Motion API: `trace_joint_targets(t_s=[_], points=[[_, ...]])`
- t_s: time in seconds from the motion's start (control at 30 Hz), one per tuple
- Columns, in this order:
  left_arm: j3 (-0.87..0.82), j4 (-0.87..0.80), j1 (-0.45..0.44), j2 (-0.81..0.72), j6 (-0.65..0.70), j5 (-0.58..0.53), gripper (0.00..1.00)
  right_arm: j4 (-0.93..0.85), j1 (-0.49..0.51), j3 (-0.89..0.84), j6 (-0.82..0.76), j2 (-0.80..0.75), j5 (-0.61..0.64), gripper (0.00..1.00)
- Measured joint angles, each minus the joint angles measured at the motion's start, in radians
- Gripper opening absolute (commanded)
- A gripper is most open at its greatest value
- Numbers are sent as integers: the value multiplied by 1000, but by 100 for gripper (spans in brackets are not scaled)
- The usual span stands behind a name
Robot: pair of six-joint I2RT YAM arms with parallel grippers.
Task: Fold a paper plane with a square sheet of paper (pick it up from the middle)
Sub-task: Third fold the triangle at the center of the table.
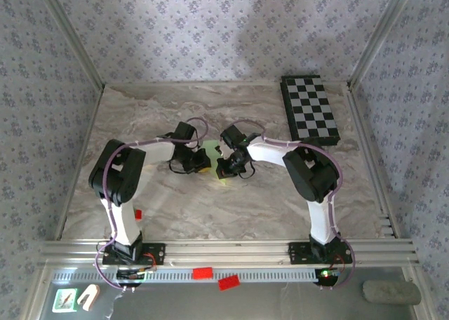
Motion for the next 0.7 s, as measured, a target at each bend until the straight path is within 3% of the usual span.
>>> trace_joint_targets(t_s=[0.4,0.6,0.7], points=[[110,-123,108,34,97,-88,13,1,-1,-2,0,-3,0,6],[137,-143,111,16,82,-103,21,2,-5,-1,0,-7,-3,11],[109,-127,111,-44,43,-108,26,13,-13,-1,7,-12,-8,17]])
